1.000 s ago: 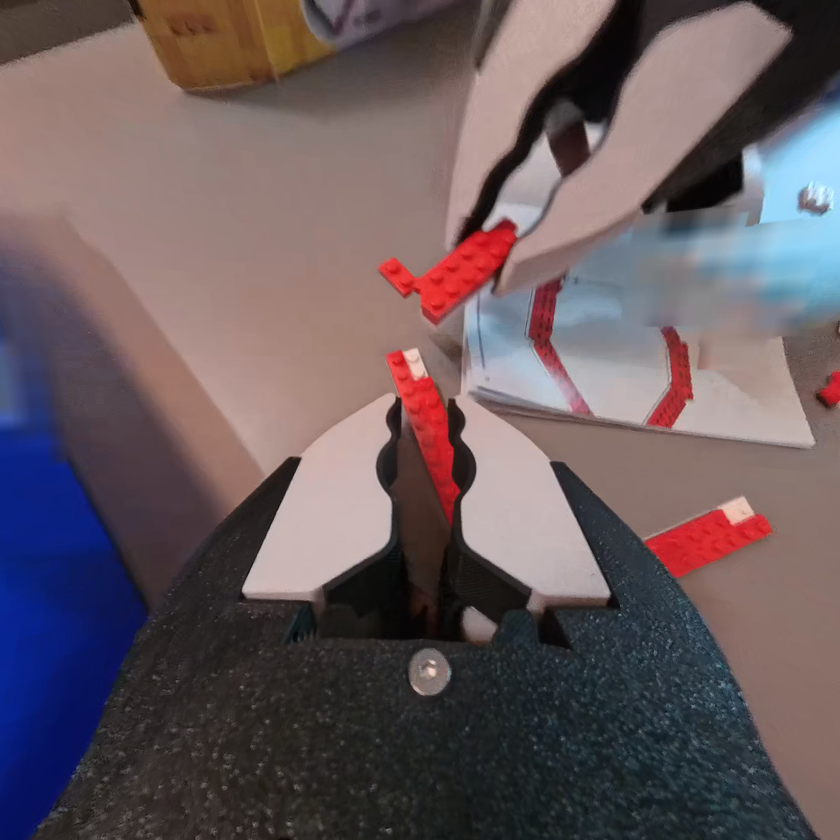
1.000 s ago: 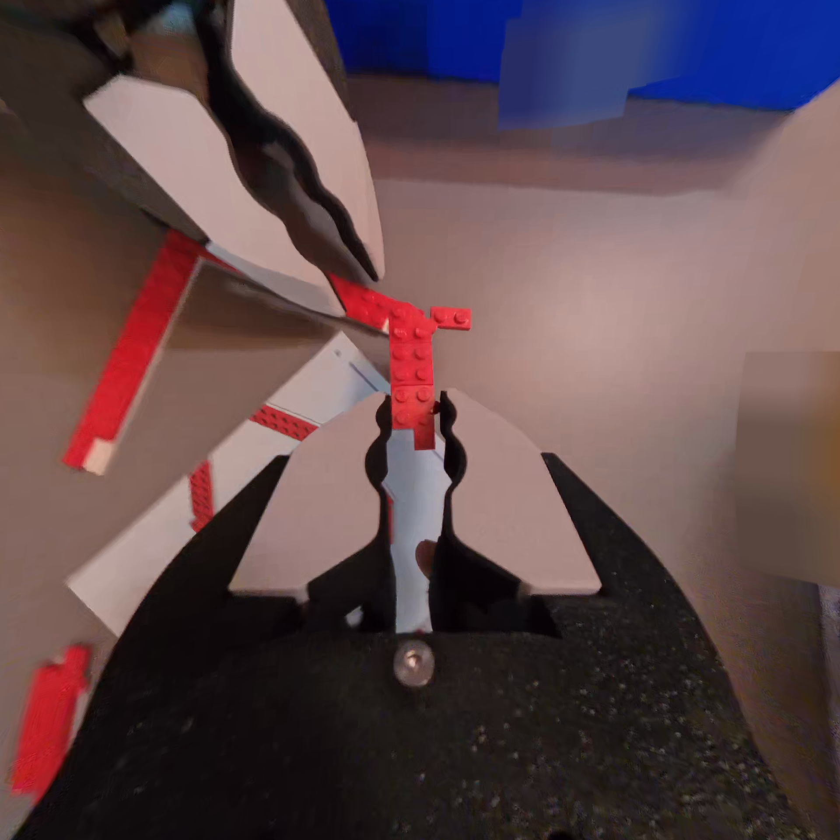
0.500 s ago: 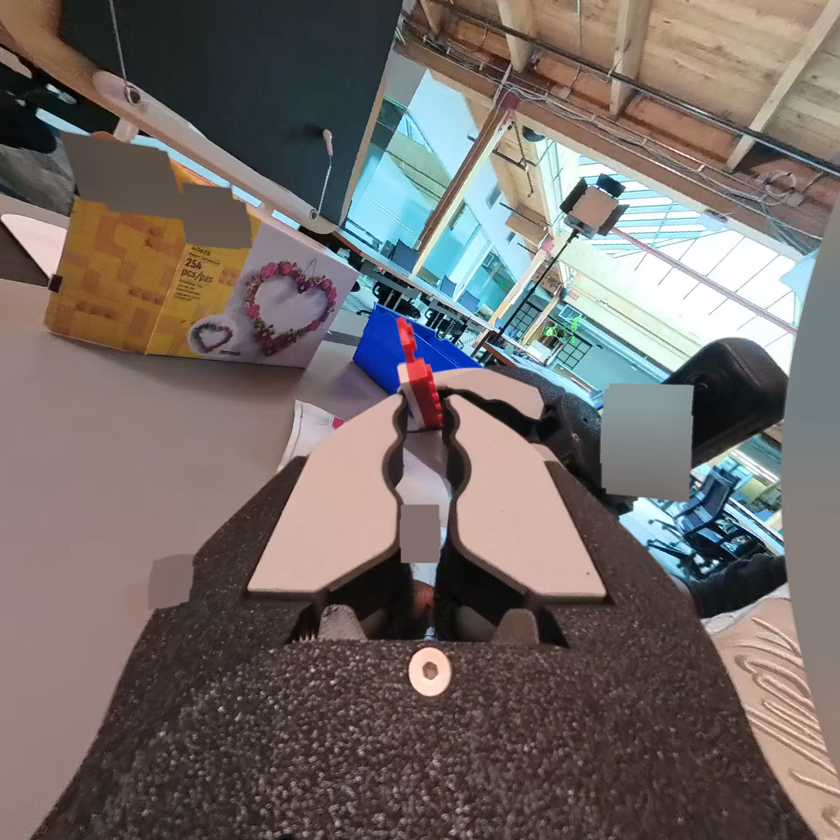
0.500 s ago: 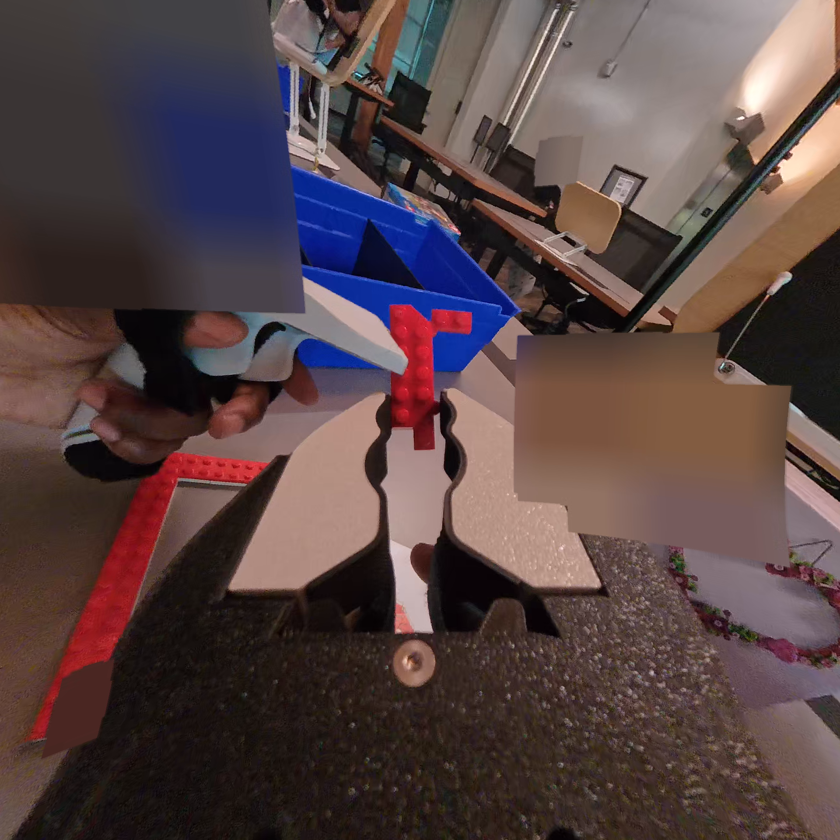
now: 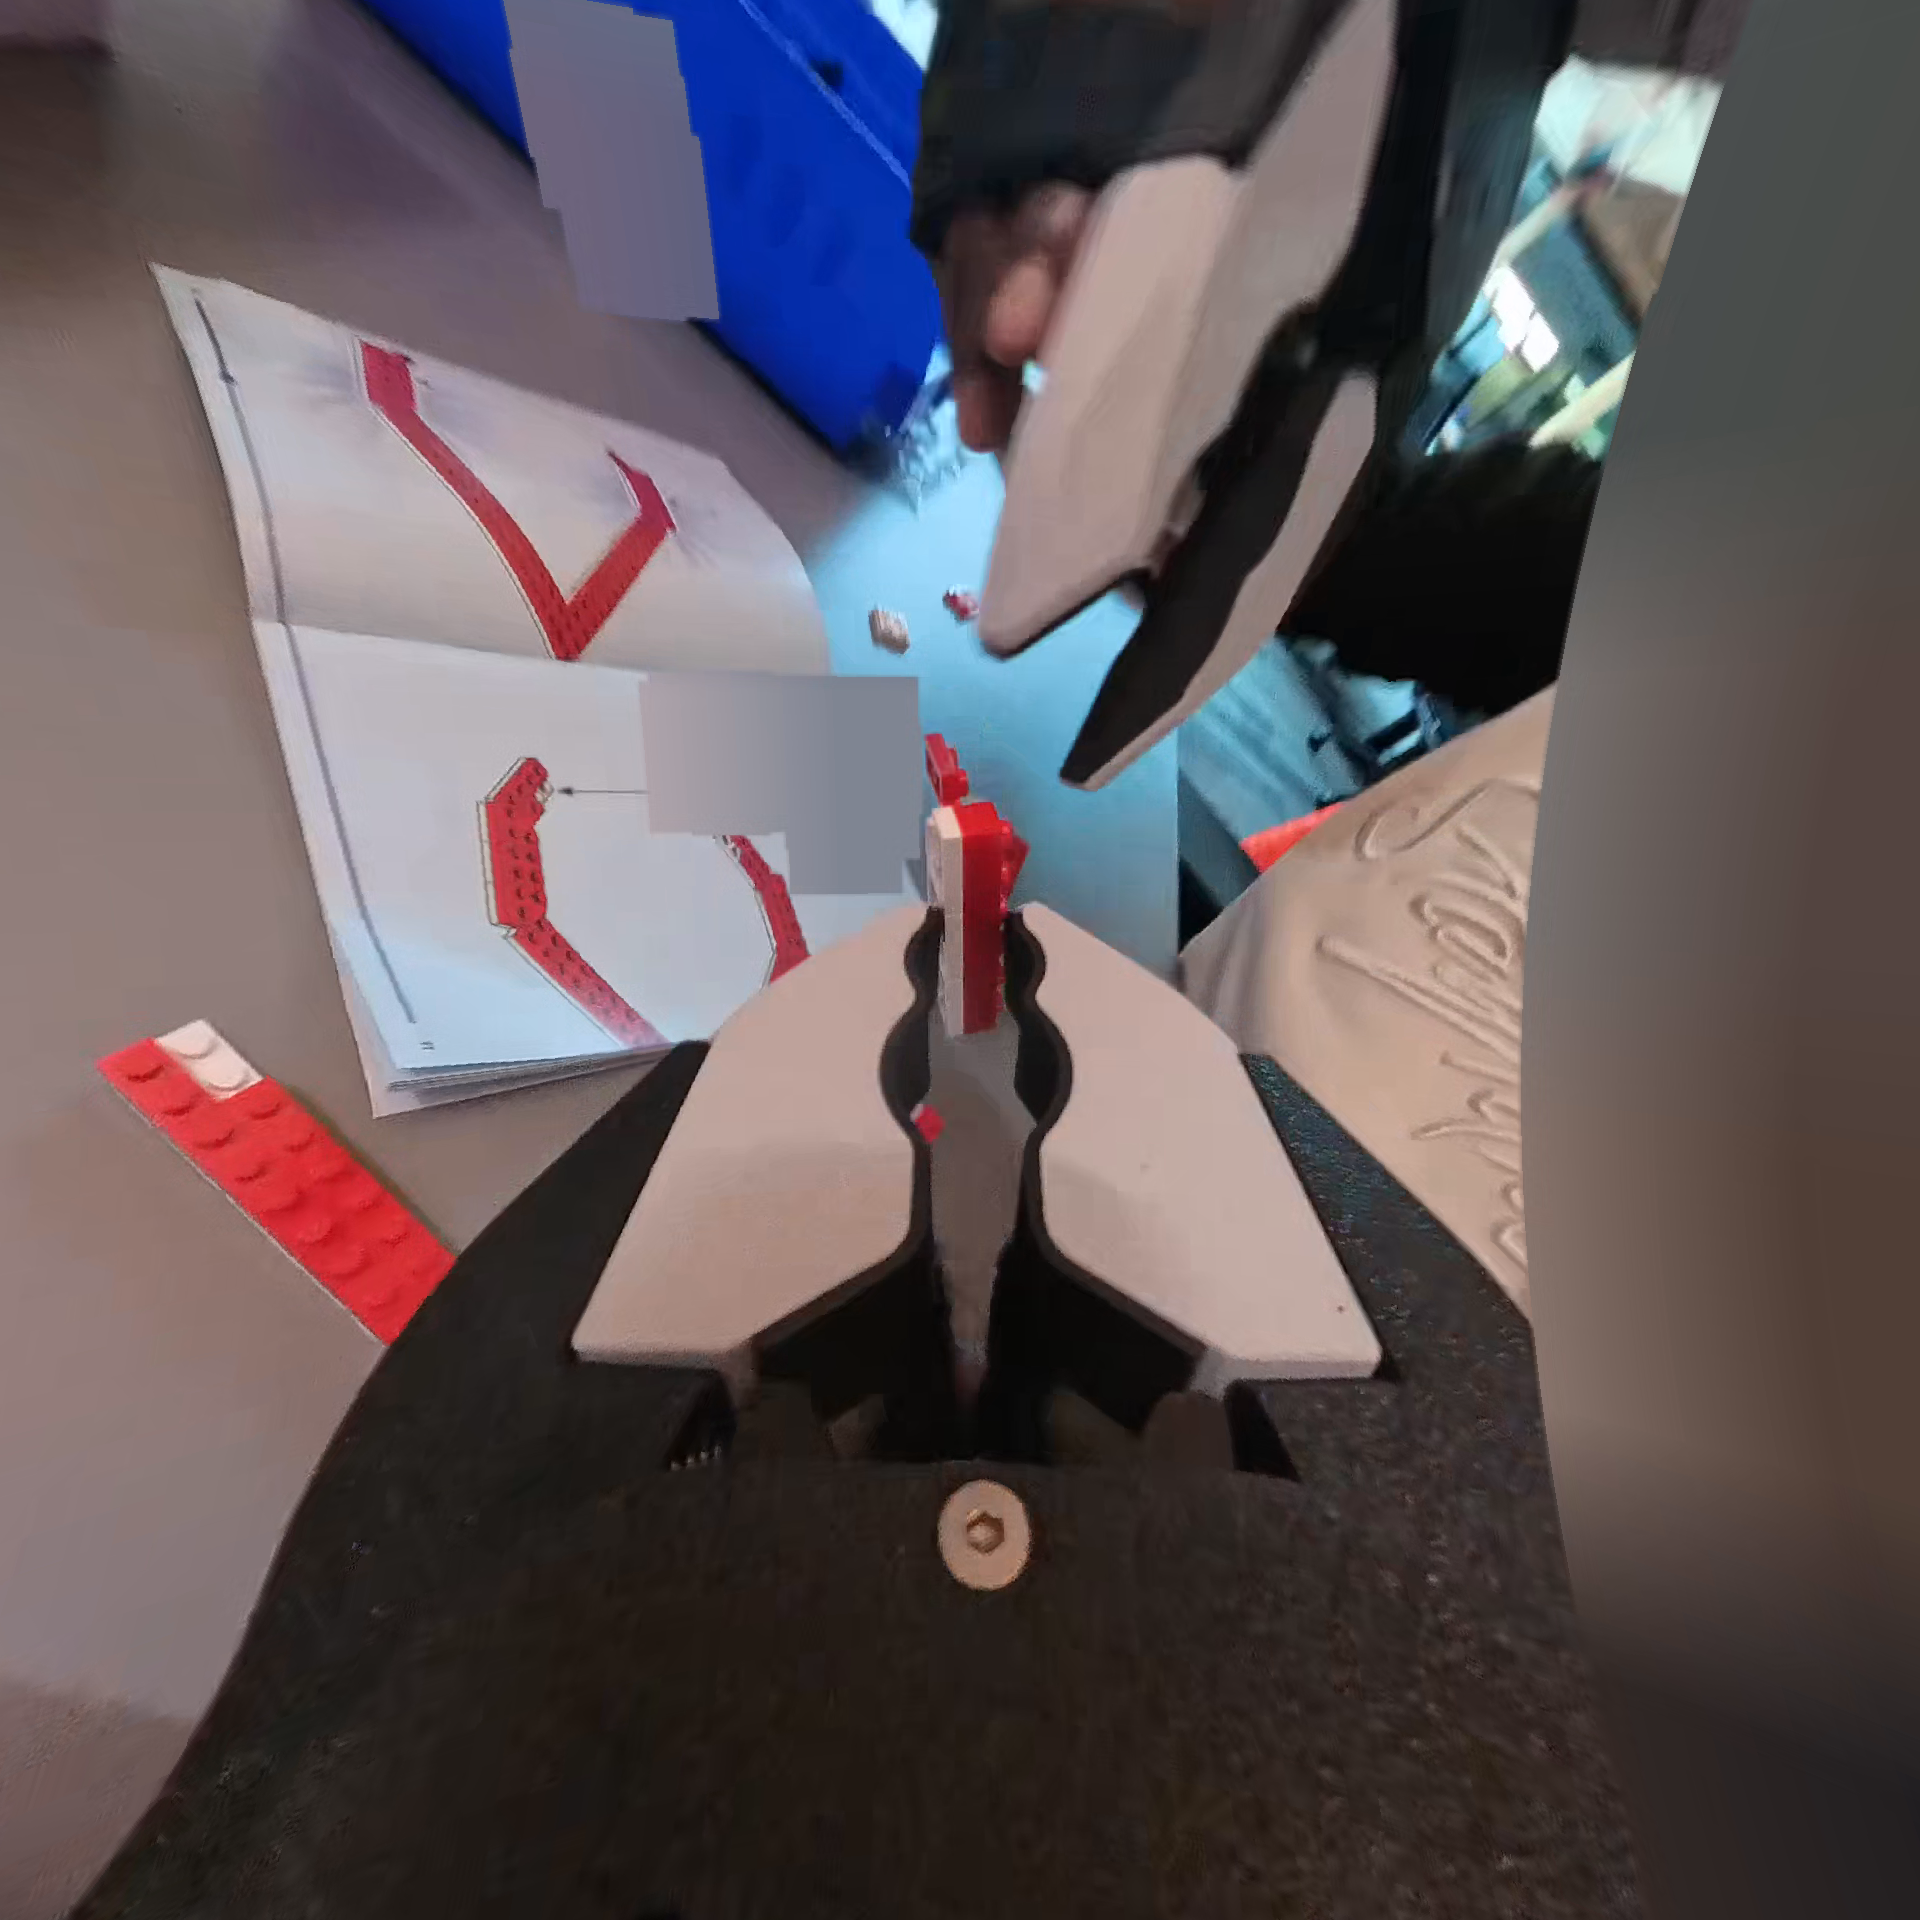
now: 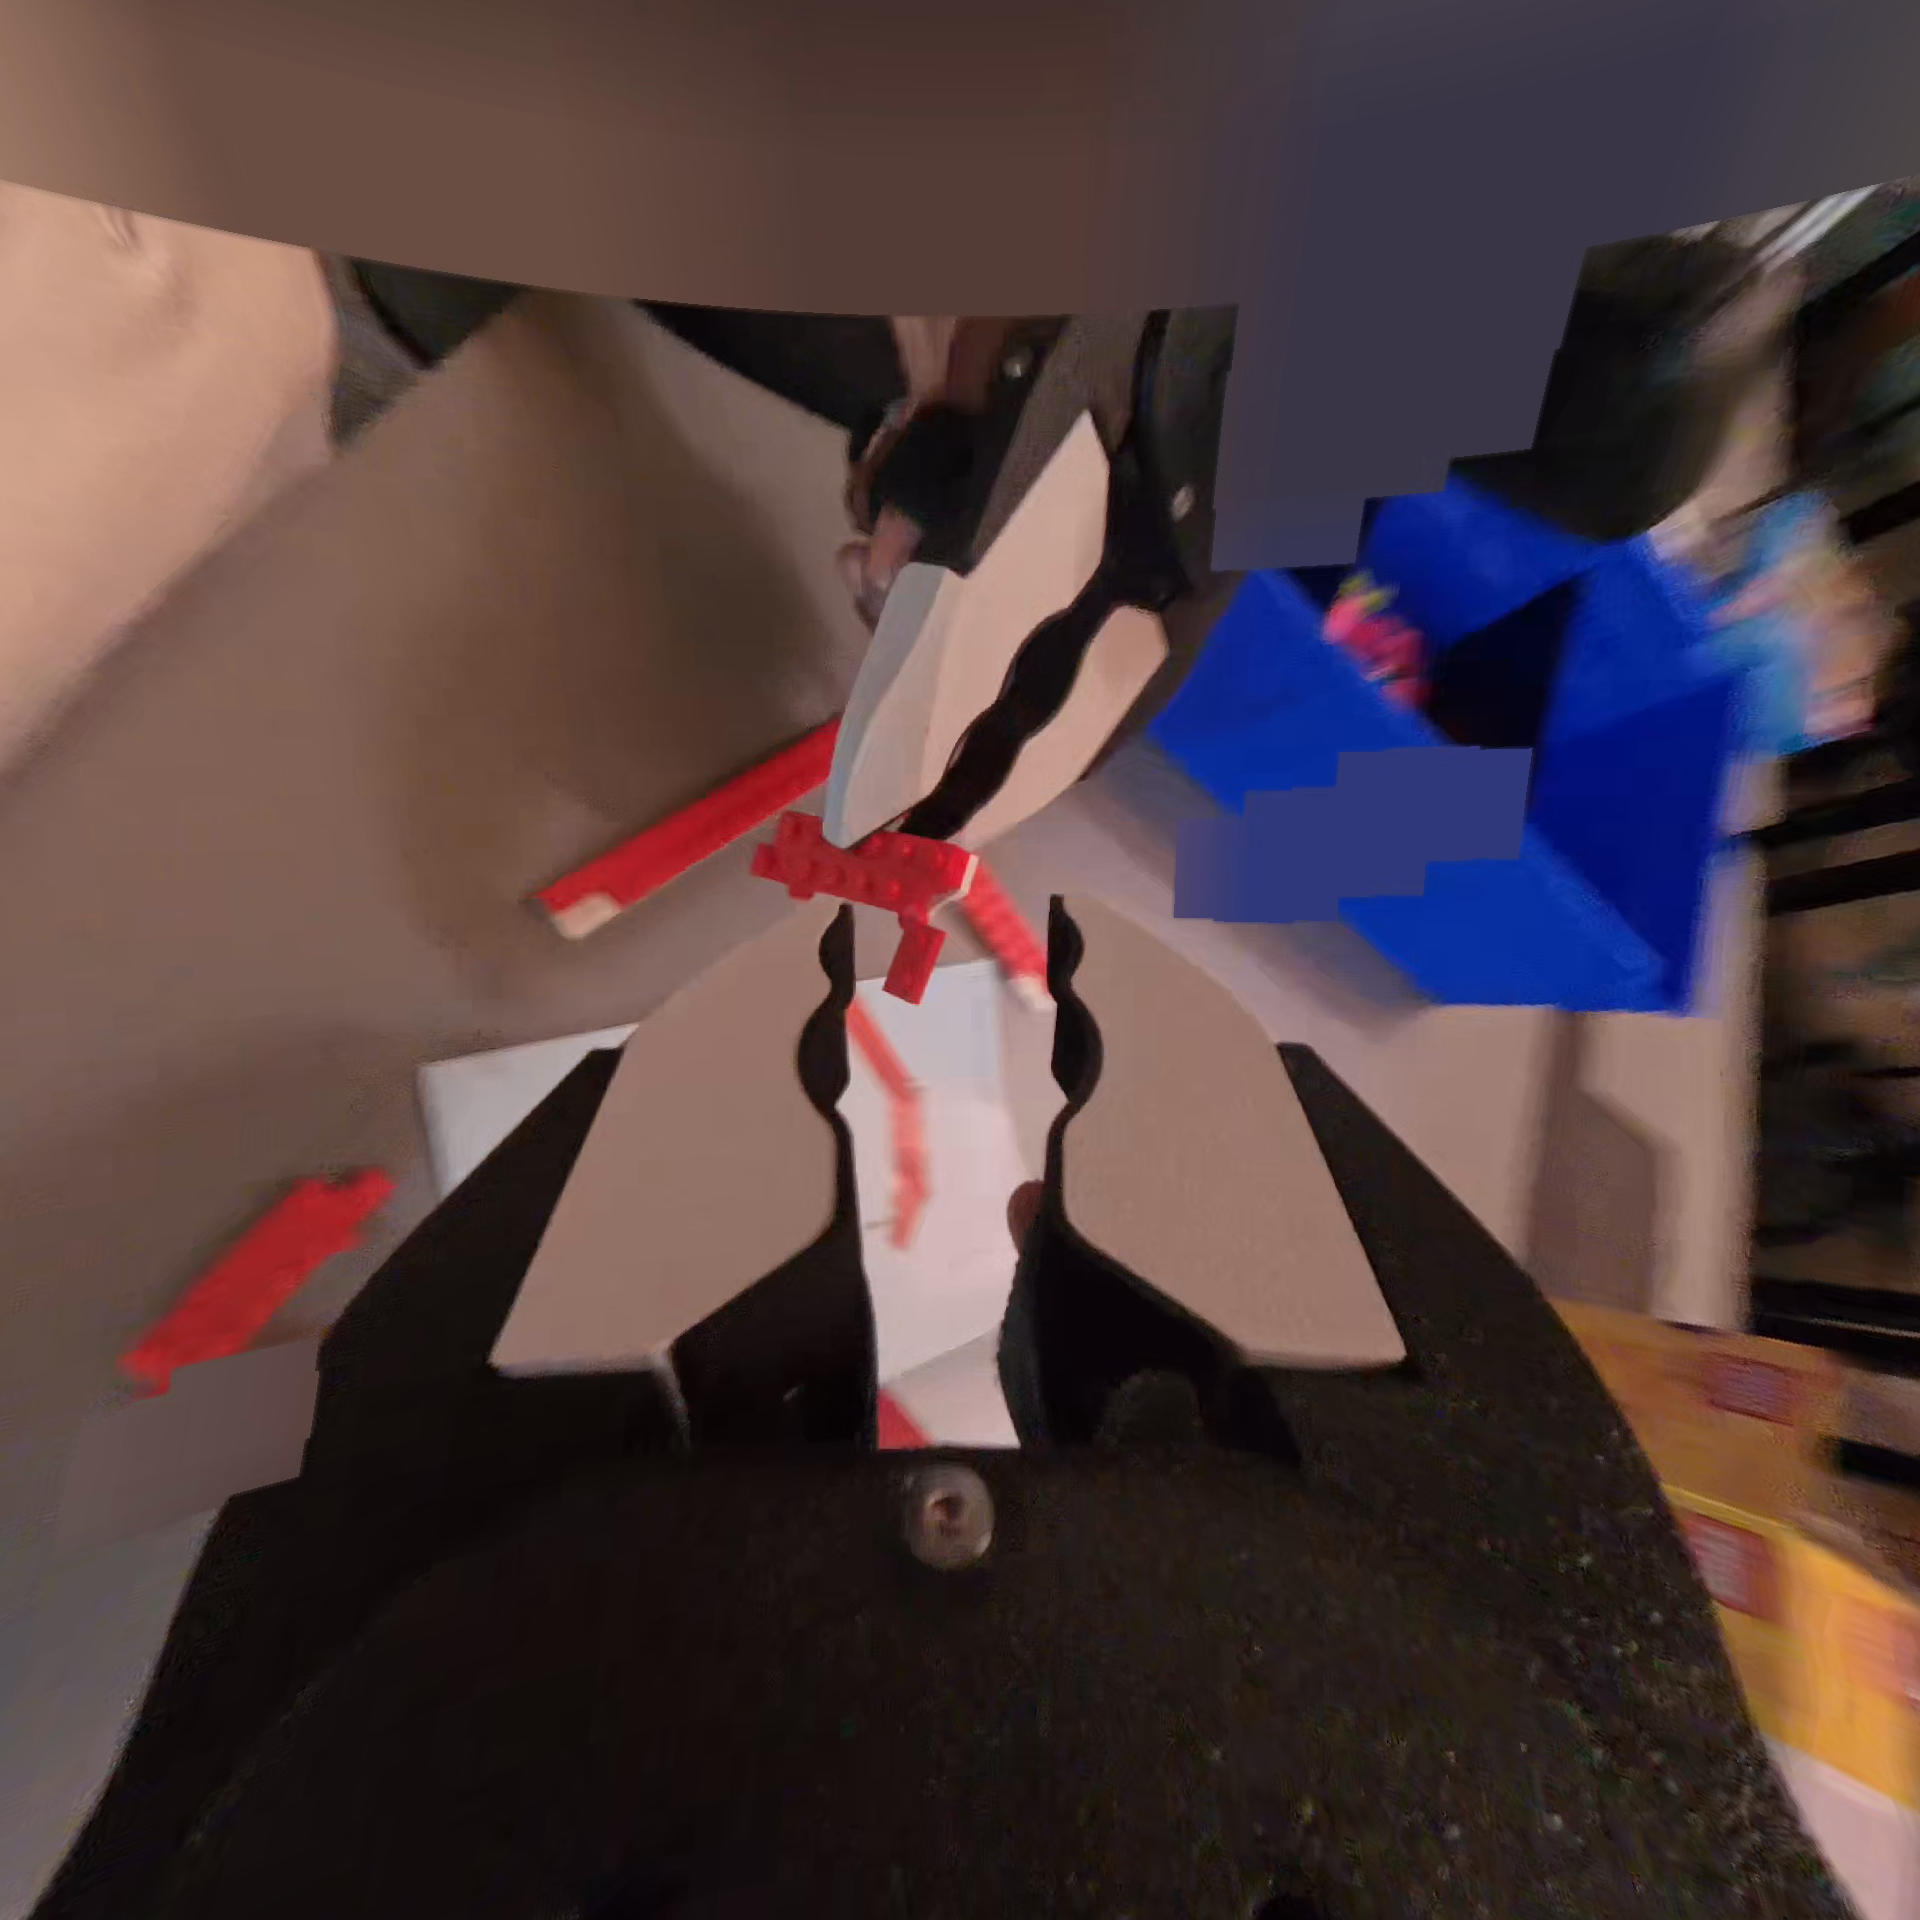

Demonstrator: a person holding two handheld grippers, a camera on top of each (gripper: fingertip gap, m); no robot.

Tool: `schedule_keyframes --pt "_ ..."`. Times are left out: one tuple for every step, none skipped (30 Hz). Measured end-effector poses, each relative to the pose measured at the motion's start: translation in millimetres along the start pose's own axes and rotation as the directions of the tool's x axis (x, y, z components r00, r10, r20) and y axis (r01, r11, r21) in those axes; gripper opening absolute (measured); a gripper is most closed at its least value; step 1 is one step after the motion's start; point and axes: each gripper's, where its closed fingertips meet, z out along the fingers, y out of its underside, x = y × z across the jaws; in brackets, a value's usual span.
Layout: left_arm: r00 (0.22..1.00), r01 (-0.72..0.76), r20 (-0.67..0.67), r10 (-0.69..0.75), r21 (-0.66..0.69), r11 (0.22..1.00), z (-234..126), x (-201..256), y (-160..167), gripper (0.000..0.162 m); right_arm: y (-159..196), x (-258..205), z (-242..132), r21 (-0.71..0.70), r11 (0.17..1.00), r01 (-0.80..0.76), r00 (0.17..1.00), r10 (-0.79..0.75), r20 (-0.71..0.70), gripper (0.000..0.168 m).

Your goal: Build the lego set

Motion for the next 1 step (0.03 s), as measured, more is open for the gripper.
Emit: schedule_keyframes --pt "1.0 -0.026 0.015 0.026 -0.03 0.999 2.7 -0.1 2.4 0.011 3.3 -2.3 4.9 -0.014 0.995 -0.101 0.991 0.102 0.085 0.034"
